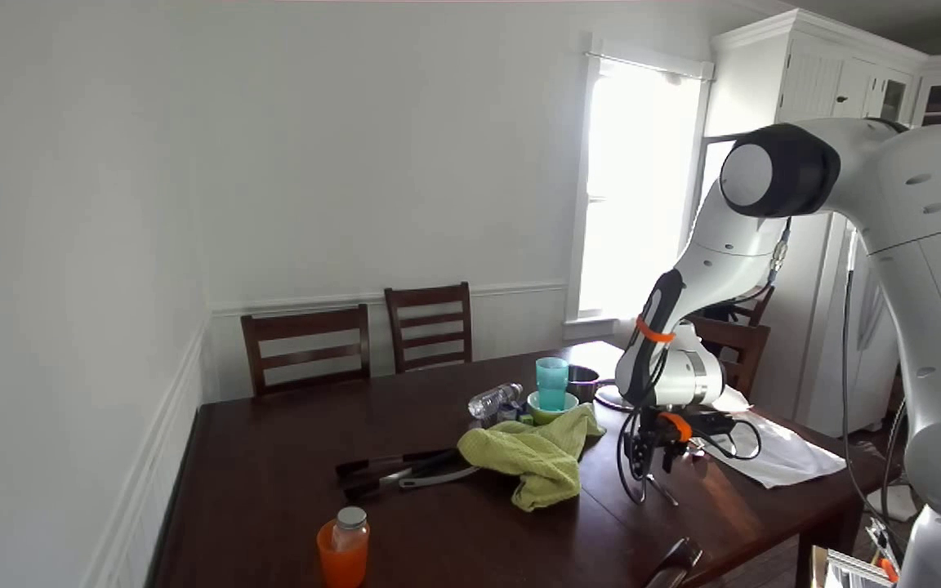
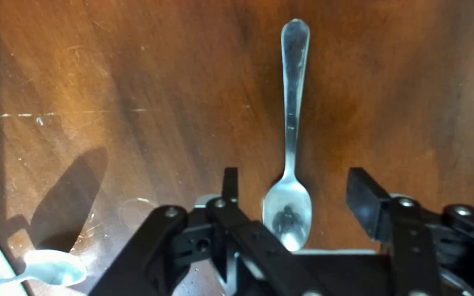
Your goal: Move the cutlery to the left
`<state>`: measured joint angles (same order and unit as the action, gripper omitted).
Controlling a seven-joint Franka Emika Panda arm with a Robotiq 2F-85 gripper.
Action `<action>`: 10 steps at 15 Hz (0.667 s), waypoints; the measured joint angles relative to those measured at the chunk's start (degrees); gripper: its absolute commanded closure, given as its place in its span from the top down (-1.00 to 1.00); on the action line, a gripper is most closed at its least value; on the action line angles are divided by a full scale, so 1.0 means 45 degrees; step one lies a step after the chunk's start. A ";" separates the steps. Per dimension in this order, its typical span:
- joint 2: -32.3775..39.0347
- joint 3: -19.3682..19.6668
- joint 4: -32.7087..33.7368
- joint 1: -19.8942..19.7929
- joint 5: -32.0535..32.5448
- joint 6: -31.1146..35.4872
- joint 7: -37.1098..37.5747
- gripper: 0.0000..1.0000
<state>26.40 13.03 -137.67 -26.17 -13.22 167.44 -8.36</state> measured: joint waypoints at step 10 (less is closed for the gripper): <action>-0.1355 0.1567 0.0229 0.0341 -0.0011 -0.0001 0.2926 1.00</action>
<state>20.30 20.08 -136.64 -24.63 -13.27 167.43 4.81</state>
